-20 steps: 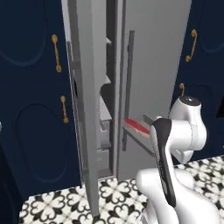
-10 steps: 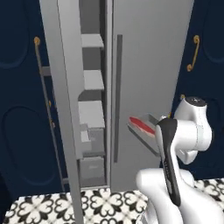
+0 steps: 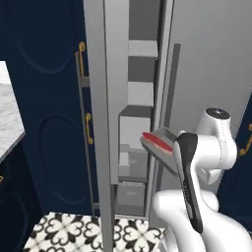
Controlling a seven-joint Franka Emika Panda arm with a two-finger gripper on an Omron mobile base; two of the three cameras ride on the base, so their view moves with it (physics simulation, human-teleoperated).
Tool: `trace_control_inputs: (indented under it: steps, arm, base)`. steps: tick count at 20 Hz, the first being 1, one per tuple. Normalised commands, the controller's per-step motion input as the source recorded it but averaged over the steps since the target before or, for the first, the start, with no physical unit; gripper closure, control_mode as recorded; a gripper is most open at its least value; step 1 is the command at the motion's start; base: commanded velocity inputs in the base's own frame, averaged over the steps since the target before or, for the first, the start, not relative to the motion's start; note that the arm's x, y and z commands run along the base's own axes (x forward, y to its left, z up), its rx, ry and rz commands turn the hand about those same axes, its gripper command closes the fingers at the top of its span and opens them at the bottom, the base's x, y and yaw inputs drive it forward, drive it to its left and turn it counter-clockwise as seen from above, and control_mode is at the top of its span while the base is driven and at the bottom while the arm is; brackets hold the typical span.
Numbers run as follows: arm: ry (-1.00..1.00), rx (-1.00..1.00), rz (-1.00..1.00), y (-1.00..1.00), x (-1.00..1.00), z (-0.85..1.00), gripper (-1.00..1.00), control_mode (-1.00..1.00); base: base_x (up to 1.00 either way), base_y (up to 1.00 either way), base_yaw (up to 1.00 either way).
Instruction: Take the meat container that has the steak and place it on the second highest rack of the freezer. Then take the vegetable container that has the corn and bell pepper and place it on the highest rack of the freezer.
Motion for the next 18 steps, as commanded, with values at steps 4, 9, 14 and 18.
trace_control_inputs:
  steps: [4,9,14,18]
  arm:
    - [0.00,0.00,0.00,0.00,0.00,0.00,1.00,1.00]
    - [0.00,0.00,0.00,0.00,0.00,0.00,1.00,1.00]
    - [0.00,0.00,0.00,0.00,0.00,0.00,1.00,1.00]
    - [0.00,0.00,0.00,0.00,0.00,0.00,1.00,1.00]
  base:
    - [0.83,0.00,0.05]
    - [0.27,0.40,0.06]
    - [0.60,0.04,-0.05]
    - [0.76,0.00,-0.05]
